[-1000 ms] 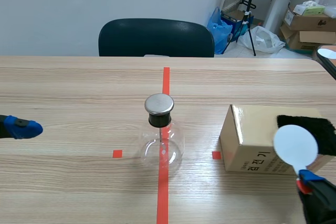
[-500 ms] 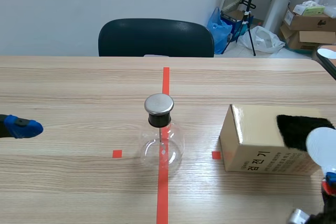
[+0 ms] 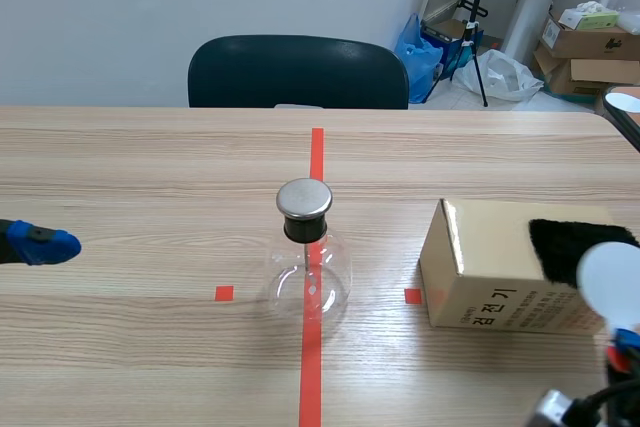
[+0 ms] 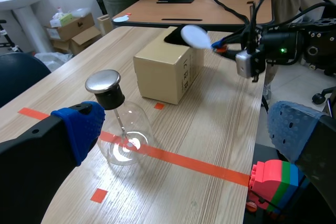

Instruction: Do the electroscope experiment

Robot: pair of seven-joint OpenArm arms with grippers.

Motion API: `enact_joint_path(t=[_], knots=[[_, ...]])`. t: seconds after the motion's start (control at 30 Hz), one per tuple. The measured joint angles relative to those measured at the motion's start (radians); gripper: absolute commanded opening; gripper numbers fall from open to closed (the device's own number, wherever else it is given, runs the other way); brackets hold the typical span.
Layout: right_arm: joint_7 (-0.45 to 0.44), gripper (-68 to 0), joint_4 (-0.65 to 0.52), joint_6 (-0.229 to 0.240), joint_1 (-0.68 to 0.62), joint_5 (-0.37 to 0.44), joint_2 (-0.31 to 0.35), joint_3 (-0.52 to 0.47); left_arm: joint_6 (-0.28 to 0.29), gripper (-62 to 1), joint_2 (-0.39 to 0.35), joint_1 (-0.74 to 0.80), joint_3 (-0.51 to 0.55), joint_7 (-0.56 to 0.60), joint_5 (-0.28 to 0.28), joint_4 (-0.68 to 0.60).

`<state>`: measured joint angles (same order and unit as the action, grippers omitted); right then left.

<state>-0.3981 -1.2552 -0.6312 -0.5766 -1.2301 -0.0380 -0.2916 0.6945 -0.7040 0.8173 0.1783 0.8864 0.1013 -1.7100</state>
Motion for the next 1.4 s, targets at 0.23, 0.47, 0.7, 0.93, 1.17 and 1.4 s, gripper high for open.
enact_joint_path(t=[0.23, 0.47, 0.7, 0.93, 1.17, 1.4], knots=[[-0.118, -66.5, -0.013, -0.016, -0.003, -0.029, -0.006, 0.009, 0.0, 1.4, 0.0, 0.0, 0.0, 0.0, 0.0, 0.0], [-0.291, -66.5, -0.016, -0.007, -0.003, -0.043, 0.013, -0.016, 0.0, 1.4, 0.0, 0.0, 0.0, 0.0, 0.0, 0.0], [-0.24, -66.5, -0.016, 0.009, -0.003, -0.04, 0.014, -0.021, 0.0, 1.4, 0.0, 0.0, 0.0, 0.0, 0.0, 0.0], [-0.019, -66.5, -0.018, 0.011, -0.003, -0.041, 0.0, -0.009, 0.0, 1.4, 0.0, 0.0, 0.0, 0.0, 0.0, 0.0], [-0.068, -66.5, -0.019, -0.003, 0.0, -0.053, -0.003, 0.002, 0.0, 1.4, 0.0, 0.0, 0.0, 0.0, -0.001, 0.0], [-0.198, -66.5, -0.019, -0.004, 0.0, -0.05, 0.001, -0.003, 0.0, 1.4, 0.0, 0.0, 0.0, 0.0, 0.0, 0.0]])
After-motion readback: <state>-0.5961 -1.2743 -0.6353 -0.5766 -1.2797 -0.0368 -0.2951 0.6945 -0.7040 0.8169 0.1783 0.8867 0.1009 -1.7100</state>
